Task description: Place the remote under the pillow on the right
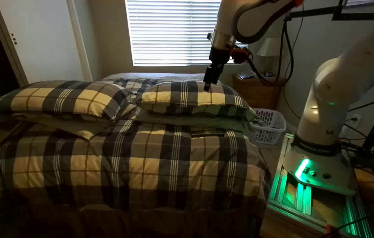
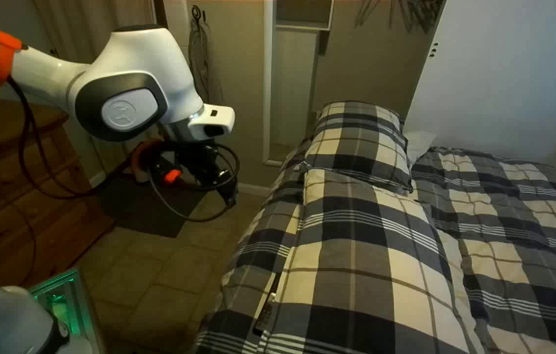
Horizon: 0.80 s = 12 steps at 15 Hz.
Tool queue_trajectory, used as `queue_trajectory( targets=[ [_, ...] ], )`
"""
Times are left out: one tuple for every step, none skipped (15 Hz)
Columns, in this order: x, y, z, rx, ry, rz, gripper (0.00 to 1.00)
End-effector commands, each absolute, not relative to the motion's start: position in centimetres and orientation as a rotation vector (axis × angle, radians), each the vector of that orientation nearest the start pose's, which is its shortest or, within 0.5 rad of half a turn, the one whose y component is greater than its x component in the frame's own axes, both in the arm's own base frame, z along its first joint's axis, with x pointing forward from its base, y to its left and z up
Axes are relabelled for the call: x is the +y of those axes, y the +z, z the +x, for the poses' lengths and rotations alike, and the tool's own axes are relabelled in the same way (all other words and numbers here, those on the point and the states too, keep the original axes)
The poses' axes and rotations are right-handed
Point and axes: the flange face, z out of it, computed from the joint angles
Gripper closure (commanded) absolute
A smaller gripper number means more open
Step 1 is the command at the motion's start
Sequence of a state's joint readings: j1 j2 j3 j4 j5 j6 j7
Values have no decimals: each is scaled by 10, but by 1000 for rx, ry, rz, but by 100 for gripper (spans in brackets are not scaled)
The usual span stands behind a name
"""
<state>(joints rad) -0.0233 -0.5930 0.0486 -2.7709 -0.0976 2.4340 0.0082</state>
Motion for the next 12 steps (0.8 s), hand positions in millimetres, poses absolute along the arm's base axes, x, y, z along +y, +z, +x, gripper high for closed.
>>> queue_trajectory(
  targets=[
    [8, 409, 366, -126, -410, -3209, 0],
    [8, 409, 366, -126, -410, -3209, 0],
    [8, 409, 366, -126, -410, -3209, 0],
    [8, 409, 366, -126, -410, -3209, 0],
    [-4, 391, 372, -63, -356, -3230, 0],
    [-11, 377, 374, -57, -303, -3257, 0],
    [-17, 367, 376, -60, -271, -3279, 0],
    [-23, 351, 376, -67, -205, -3297, 0],
    [-30, 338, 377, -82, -155, -3321, 0],
    [-36, 323, 377, -109, -99, -3341, 0],
    [-40, 309, 378, -139, -64, -3360, 0],
    [-43, 295, 379, -185, -32, -3377, 0]
  ],
)
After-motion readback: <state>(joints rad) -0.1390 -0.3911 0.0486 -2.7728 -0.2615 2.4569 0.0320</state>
